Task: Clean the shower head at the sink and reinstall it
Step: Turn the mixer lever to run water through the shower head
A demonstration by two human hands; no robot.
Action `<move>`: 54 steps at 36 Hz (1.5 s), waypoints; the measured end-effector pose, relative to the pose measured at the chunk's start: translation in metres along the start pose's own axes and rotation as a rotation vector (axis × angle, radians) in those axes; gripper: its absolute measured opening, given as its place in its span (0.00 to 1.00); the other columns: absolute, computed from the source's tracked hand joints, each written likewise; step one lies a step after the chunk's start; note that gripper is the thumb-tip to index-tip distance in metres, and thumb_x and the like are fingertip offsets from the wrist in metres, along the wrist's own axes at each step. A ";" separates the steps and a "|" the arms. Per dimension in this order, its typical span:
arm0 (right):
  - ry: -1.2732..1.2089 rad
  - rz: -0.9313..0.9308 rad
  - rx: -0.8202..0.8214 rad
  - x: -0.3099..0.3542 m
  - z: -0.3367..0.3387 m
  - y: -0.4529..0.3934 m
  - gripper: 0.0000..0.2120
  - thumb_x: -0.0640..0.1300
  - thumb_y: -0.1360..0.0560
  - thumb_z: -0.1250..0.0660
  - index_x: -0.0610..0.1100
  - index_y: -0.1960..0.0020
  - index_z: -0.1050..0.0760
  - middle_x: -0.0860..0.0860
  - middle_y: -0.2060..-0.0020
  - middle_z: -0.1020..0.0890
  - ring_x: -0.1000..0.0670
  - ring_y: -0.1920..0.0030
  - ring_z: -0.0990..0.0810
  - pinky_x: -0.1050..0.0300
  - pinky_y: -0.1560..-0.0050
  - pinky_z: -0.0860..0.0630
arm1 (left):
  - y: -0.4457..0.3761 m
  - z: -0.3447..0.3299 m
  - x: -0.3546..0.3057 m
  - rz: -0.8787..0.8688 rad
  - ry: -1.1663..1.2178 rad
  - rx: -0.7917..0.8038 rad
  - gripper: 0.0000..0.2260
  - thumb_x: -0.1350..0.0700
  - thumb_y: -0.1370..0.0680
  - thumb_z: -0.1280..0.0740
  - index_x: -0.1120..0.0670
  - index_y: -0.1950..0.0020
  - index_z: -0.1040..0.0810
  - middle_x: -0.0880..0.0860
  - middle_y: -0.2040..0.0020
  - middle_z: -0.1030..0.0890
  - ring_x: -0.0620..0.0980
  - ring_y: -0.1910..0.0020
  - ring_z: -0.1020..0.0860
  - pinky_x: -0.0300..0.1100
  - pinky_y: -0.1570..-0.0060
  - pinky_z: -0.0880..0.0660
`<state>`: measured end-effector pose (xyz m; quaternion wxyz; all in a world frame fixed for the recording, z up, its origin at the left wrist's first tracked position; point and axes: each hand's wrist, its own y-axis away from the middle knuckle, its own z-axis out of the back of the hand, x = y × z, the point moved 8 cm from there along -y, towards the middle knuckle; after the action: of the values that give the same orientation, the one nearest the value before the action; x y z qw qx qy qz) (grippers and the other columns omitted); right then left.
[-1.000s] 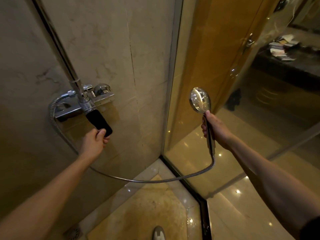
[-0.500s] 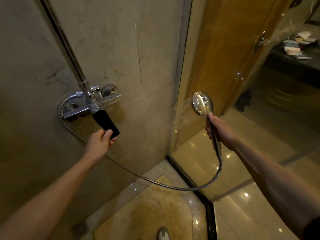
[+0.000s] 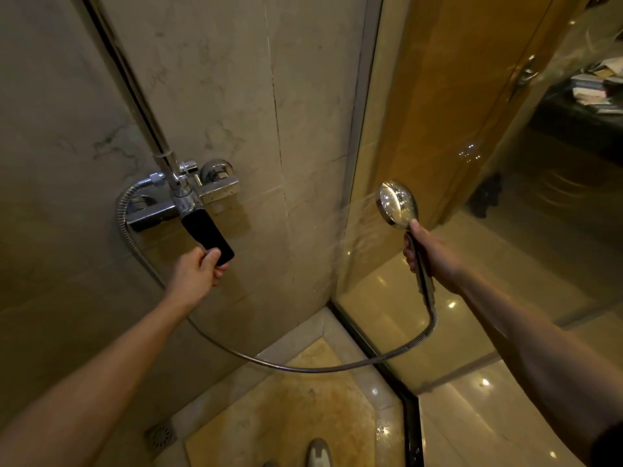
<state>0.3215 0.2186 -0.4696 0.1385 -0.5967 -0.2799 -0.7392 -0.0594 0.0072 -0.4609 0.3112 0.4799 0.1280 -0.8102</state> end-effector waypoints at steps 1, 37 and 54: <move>0.007 0.000 0.001 0.000 0.000 -0.001 0.20 0.62 0.20 0.45 0.46 0.55 0.30 0.50 0.66 0.27 0.52 0.67 0.28 0.59 0.63 0.27 | 0.001 0.000 -0.001 0.001 0.004 0.001 0.11 0.57 0.18 0.42 0.53 0.59 0.28 0.57 0.59 0.19 0.51 0.64 0.23 0.49 0.60 0.24; 0.065 -0.001 0.004 0.010 -0.004 -0.022 0.22 0.64 0.20 0.45 0.45 0.56 0.30 0.50 0.67 0.26 0.51 0.68 0.29 0.57 0.63 0.28 | -0.001 0.000 0.000 -0.028 -0.013 0.018 0.11 0.57 0.18 0.42 0.49 0.59 0.27 0.51 0.61 0.19 0.52 0.64 0.23 0.49 0.60 0.24; 0.003 0.058 -0.032 0.029 -0.021 -0.007 0.25 0.68 0.25 0.41 0.45 0.54 0.29 0.51 0.65 0.25 0.53 0.66 0.27 0.58 0.61 0.26 | -0.012 0.007 0.000 -0.045 -0.242 -0.055 0.12 0.52 0.18 0.40 0.56 0.51 0.20 0.55 0.64 0.20 0.51 0.65 0.23 0.45 0.62 0.30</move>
<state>0.2938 0.2158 -0.4464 0.1506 -0.6056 -0.2505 -0.7402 -0.0720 0.0130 -0.4589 0.3193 0.3668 0.1224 -0.8651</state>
